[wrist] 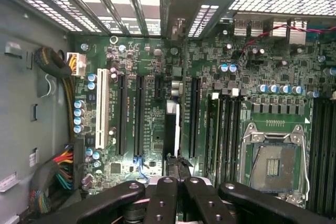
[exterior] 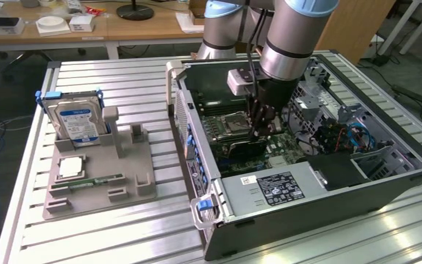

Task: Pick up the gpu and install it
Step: 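Press down on the gpu until it lock into place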

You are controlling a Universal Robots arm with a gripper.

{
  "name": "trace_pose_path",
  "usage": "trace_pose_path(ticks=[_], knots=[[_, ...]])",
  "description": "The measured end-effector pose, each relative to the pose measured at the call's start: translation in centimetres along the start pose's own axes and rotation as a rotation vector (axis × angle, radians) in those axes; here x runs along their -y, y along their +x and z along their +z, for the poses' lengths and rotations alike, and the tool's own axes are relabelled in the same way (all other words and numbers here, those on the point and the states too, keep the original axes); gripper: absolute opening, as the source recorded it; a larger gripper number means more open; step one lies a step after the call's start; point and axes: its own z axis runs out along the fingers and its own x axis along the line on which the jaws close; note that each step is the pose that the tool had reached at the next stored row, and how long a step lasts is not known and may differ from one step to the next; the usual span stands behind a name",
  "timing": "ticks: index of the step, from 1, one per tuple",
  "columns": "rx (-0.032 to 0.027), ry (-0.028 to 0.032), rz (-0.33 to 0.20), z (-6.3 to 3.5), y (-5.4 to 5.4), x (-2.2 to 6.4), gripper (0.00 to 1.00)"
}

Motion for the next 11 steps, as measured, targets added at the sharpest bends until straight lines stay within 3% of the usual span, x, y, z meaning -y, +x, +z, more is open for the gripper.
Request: trace_pose_path(ticks=[11], knots=[[0.0, -0.0001, -0.001, 0.64, -0.01, 0.0, 0.1]])
